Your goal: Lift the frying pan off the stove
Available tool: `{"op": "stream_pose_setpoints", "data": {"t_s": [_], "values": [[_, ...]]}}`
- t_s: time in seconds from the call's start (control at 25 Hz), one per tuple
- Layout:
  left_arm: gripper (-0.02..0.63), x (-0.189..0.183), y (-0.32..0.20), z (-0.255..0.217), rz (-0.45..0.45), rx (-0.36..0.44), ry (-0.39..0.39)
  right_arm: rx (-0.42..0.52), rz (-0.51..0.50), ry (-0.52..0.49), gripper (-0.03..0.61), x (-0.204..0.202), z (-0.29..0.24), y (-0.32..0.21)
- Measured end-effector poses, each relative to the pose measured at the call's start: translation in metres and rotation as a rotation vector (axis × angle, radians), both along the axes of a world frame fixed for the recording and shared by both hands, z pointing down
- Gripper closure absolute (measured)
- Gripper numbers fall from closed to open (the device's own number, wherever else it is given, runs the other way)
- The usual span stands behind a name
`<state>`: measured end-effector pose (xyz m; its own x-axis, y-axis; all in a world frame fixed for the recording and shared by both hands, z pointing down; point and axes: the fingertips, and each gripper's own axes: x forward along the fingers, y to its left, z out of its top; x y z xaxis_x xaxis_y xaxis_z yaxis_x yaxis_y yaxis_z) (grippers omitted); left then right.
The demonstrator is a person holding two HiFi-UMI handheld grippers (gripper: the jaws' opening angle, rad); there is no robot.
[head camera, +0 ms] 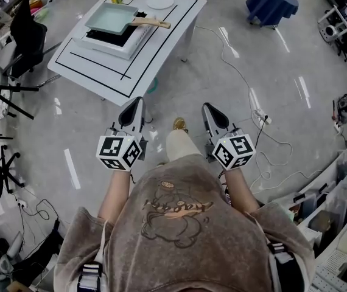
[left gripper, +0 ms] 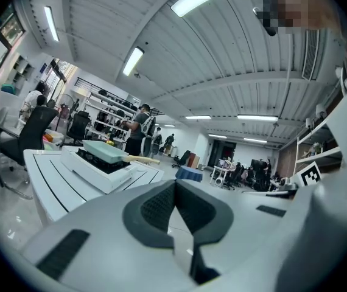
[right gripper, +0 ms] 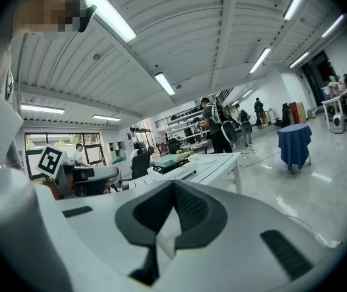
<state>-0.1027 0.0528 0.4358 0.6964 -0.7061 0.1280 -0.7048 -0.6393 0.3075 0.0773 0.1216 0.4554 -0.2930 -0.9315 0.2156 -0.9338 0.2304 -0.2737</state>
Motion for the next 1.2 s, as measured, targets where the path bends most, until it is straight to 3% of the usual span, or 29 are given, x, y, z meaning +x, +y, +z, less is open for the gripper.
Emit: {"op": "stream_pose_setpoints", "data": {"t_s": [0.48, 1.2], "values": [[0.607, 0.03, -0.1, 0.004, -0.023, -0.035, -0.018, -0.034, -0.027, -0.018, 0.58, 0.033, 0.001, -0.1], [0.607, 0.061, -0.196, -0.012, -0.175, -0.031, -0.011, -0.026, -0.194, -0.021, 0.58, 0.072, -0.013, -0.228]]}}
